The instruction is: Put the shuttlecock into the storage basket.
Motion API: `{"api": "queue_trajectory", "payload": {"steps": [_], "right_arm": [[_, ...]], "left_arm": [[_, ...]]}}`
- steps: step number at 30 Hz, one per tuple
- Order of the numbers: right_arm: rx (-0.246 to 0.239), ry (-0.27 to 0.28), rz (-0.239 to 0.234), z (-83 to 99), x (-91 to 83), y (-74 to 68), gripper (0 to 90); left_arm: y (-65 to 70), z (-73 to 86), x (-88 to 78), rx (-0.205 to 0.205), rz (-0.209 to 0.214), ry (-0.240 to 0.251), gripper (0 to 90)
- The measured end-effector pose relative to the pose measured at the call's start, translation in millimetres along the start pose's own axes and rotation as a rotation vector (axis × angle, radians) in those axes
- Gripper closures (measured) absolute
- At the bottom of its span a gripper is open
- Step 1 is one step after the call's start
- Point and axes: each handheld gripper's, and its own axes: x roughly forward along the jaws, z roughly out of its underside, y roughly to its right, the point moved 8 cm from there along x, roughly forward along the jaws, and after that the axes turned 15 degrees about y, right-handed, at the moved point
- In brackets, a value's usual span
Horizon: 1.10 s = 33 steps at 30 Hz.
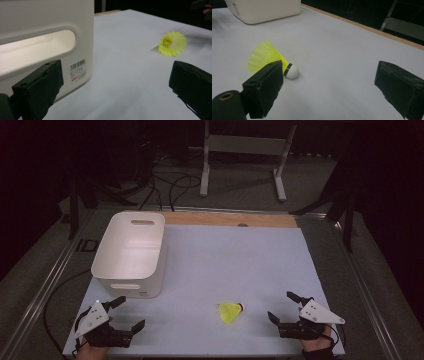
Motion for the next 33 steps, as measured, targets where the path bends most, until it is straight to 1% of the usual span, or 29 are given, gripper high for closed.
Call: {"api": "queue_trajectory", "payload": {"steps": [1,2,3,5,6,8,12,13,15,17,18,19,21,22,25,28,30,32,33], "right_arm": [[0.000,0.000,0.000,0.0,0.0,-0.2,8.3],[-0.003,0.001,0.001,-0.2,-0.2,-0.1,8.3],[-0.003,0.001,0.001,-0.2,-0.2,-0.1,8.3],[0.000,0.003,0.000,-0.5,-0.1,-0.3,8.3],[-0.003,0.005,0.002,-0.8,-0.1,0.1,8.3],[0.002,0.000,-0.003,-0.1,0.2,-0.7,8.3],[-0.003,0.001,-0.005,-0.8,0.1,-1.1,8.3],[-0.003,0.003,-0.005,-1.1,-0.1,-1.1,8.3],[-0.003,0.005,-0.004,-1.4,-0.3,-0.8,8.3],[-0.004,0.007,-0.004,-1.7,-0.6,-0.6,8.3],[-0.002,0.008,-0.004,-2.0,-0.8,-0.9,8.3],[-0.003,0.008,-0.001,-2.2,-0.9,-0.9,8.3],[-0.002,0.009,-0.004,-2.4,-0.9,-1.4,8.3],[-0.004,0.008,-0.003,-2.4,-0.9,-1.3,8.3],[-0.003,0.008,-0.003,-2.4,-0.9,-1.3,8.3],[-0.006,0.009,-0.004,-2.9,-1.0,-1.7,8.3],[-0.009,0.010,-0.004,-3.3,-1.1,-1.9,8.3],[-0.010,0.014,-0.001,-4.1,-1.2,-2.2,8.3],[-0.010,0.014,0.001,-4.4,-1.4,-2.3,8.3]], "left_arm": [[0.0,0.0,0.0,0.000,0.000,0.000,0.0],[1.3,1.0,0.1,0.006,0.011,-0.009,0.0],[3.2,2.1,0.2,0.004,0.029,-0.019,0.0],[3.7,2.8,0.6,0.004,0.028,-0.027,0.0],[4.2,4.7,1.6,0.010,0.030,-0.046,0.0],[5.0,5.0,1.9,0.015,0.038,-0.046,0.0],[3.3,1.8,0.4,0.021,0.025,-0.030,0.0],[2.8,0.7,-0.5,0.022,0.027,-0.026,0.2],[2.2,-0.5,-1.7,0.020,0.028,-0.023,3.3],[2.1,-0.5,-2.0,0.021,0.032,-0.028,7.2],[2.0,-0.1,-1.8,0.022,0.030,-0.036,6.8],[2.9,0.4,-1.7,0.020,0.040,-0.045,4.8],[1.7,-0.2,-1.2,0.038,0.009,-0.057,0.1],[1.8,-1.1,-1.6,0.042,0.008,-0.056,0.0],[2.0,-4.2,-2.5,0.037,0.009,-0.054,0.0],[3.2,-4.2,-2.8,0.039,0.009,-0.074,0.0],[3.2,-6.6,-3.0,0.043,-0.004,-0.076,0.0],[2.1,-10.0,-2.7,0.045,-0.021,-0.065,0.0],[2.3,-11.4,-2.8,0.039,-0.015,-0.065,0.0]]}}
